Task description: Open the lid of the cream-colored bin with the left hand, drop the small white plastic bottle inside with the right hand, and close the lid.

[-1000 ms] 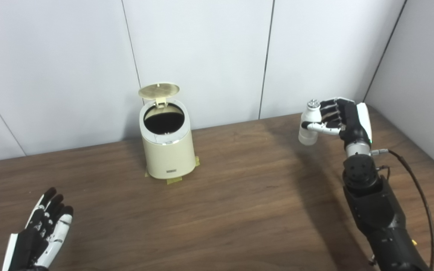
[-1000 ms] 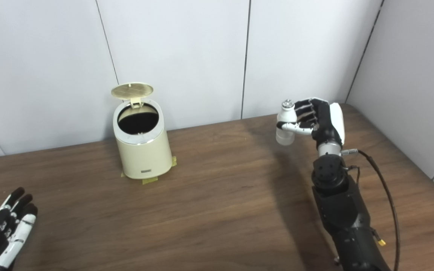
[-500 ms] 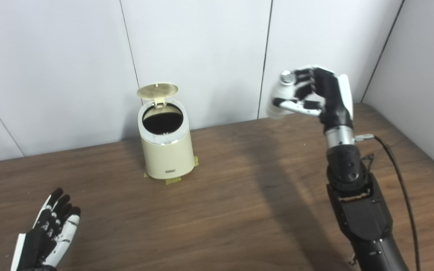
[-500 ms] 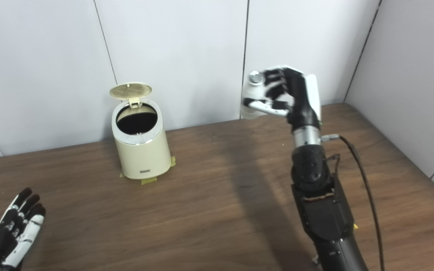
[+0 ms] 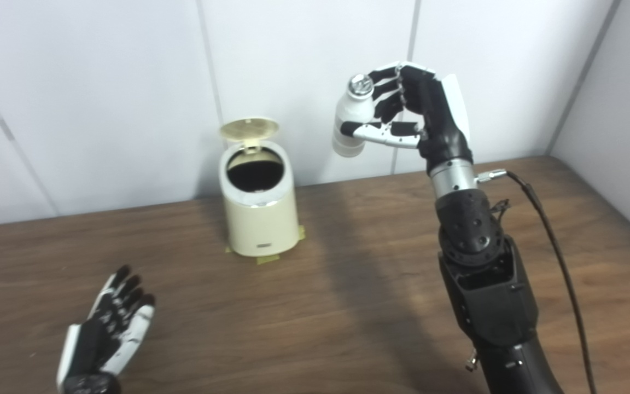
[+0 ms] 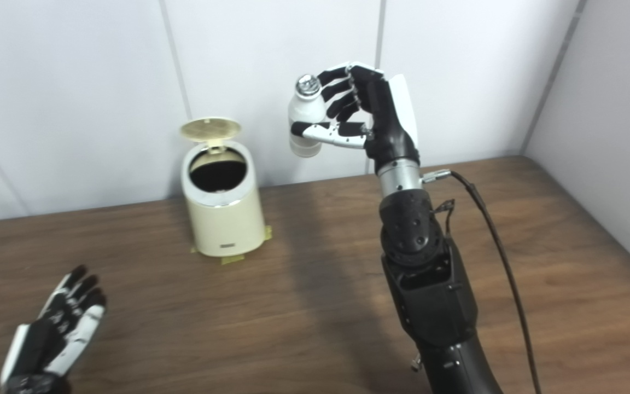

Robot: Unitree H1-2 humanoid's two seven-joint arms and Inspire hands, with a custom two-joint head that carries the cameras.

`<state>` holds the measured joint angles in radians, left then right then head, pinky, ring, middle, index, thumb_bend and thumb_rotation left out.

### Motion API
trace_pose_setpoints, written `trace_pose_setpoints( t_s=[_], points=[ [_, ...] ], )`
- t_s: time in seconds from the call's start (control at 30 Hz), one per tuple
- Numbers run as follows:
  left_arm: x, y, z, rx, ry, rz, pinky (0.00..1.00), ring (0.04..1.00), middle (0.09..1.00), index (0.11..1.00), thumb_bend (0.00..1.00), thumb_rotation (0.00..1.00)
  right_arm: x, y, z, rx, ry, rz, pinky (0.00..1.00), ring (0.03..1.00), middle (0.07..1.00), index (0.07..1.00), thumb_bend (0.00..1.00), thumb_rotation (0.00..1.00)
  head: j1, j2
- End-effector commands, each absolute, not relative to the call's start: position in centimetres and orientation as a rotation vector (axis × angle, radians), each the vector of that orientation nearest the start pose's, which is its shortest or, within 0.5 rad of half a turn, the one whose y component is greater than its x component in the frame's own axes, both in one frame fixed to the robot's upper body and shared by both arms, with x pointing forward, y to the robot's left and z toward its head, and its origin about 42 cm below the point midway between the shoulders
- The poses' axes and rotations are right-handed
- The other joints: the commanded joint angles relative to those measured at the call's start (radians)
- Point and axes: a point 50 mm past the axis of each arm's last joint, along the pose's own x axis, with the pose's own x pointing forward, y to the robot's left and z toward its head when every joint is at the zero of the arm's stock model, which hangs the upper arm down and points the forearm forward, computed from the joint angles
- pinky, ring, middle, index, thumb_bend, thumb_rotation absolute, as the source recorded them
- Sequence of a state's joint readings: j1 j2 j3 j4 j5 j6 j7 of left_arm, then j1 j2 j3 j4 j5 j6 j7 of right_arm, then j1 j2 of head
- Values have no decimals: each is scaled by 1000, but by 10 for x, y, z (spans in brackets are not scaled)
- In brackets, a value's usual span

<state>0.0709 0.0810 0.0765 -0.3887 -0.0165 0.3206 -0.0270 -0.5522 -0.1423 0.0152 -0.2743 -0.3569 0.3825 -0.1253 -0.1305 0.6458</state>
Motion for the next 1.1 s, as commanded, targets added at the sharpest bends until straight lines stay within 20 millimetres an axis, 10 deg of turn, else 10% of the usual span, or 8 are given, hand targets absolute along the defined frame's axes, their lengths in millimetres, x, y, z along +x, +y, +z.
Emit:
trace_pose_setpoints(
  t_s=[0.0,1.07],
  points=[
    [249,244,163,59,-45,78,844,891,902,950,424,359,392,-198,361,-401,-569,-211,338,392,469,523,518,0,8,0],
    [235,212,151,87,-42,91,770,831,856,919,444,396,449,-110,330,-297,-600,-26,306,381,473,526,516,0,143,2]
  ],
)
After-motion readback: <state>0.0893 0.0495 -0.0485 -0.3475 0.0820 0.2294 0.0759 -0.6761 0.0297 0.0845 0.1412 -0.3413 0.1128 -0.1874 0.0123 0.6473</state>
